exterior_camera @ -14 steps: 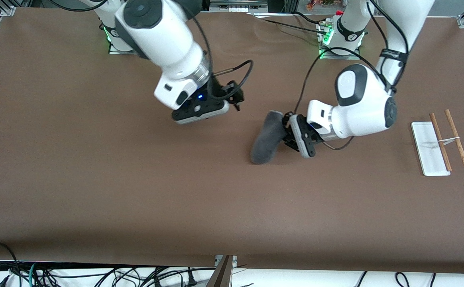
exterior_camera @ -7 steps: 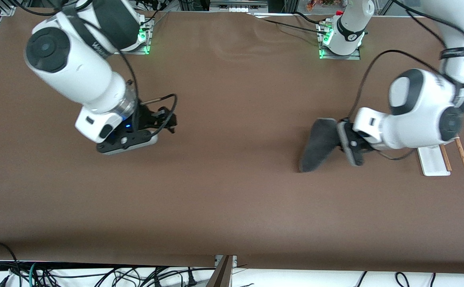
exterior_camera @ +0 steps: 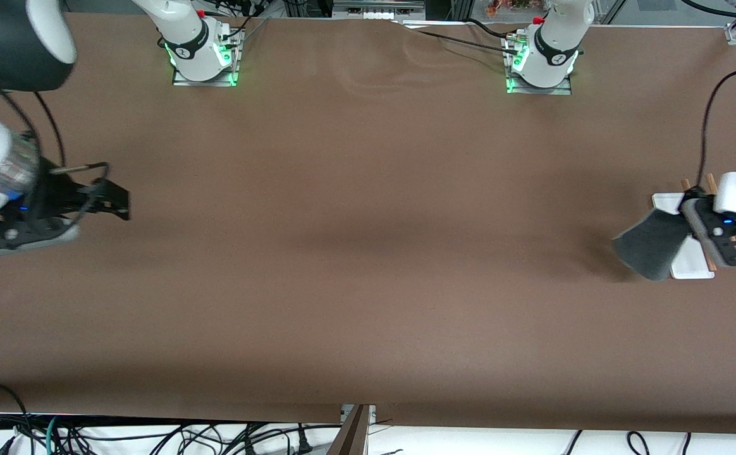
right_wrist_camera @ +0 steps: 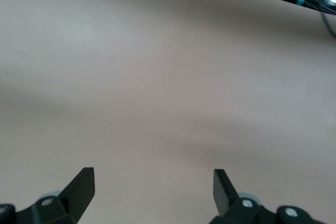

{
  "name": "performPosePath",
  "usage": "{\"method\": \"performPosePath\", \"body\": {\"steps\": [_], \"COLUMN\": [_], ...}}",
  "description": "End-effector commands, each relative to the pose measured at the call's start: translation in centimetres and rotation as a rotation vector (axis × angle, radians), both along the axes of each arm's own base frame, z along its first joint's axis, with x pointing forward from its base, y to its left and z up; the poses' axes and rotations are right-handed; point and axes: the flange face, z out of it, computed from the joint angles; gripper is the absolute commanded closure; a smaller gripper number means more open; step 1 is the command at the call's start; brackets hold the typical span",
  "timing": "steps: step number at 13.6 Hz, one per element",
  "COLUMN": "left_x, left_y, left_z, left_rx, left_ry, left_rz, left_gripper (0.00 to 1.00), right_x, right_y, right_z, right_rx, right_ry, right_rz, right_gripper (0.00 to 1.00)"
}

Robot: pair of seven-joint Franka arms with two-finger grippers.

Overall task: Pass towel and hang on rack
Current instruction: 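Lower the towel over the wooden rods with the left gripper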

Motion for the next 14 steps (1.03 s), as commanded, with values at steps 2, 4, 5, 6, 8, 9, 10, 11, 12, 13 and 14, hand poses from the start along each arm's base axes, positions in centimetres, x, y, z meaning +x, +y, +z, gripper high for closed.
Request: {"method": "performPosePath", "body": {"steps": [2, 4, 5, 6, 8, 9, 10, 11, 12, 13, 14], "left_x": [-1.9, -3.8, -4.3, -4.6, -4.9, -5.3, -5.7, -5.7, -6.1, -6.0, -6.0], "left_y": [8.8, 14.2, 16.0, 17.8, 20.5, 21.5, 22.2, 22.8, 23.7, 24.0, 24.0], "left_z": [-2.1, -5.1, -6.4, -7.1, -7.4, -8.1, -8.8, -9.7, -10.3, -10.8, -11.4], "left_rx": [0.047, 0.020, 0.004, 0.003, 0.022, 0.024, 0.023, 0.025, 0.025, 0.023, 0.019], "left_ry": [0.048, 0.062, 0.061, 0.043, 0.022, 0.032, 0.037, 0.029, 0.016, 0.009, 0.012], "left_rz": [0.052, 0.118, 0.125, 0.117, 0.097, 0.109, 0.120, 0.123, 0.126, 0.122, 0.123], "left_gripper": [1.00, 1.00, 1.00, 1.00, 1.00, 1.00, 1.00, 1.00, 1.00, 1.00, 1.00], "right_x": [-2.9, -4.6, -4.7, -5.1, -5.7, -5.8, -5.8, -6.3, -6.4, -6.3, -6.5], "right_y": [-4.8, -5.6, -6.0, -6.0, -6.0, -7.3, -7.7, -7.6, -7.8, -8.2, -8.2], "right_z": [1.1, 0.9, 0.9, 1.6, 2.8, 3.1, 3.5, 4.3, 4.1, 3.6, 3.3], "right_rx": [-0.044, -0.057, -0.060, -0.062, -0.059, -0.056, -0.039, -0.019, -0.019, -0.014, -0.013], "right_ry": [0.043, 0.110, 0.114, 0.108, 0.091, 0.079, 0.061, 0.050, 0.062, 0.067, 0.085], "right_rz": [-0.037, -0.075, -0.087, -0.085, -0.083, -0.104, -0.111, -0.115, -0.117, -0.120, -0.110], "right_gripper": [0.00, 0.00, 0.00, 0.00, 0.00, 0.00, 0.00, 0.00, 0.00, 0.00, 0.00]}}
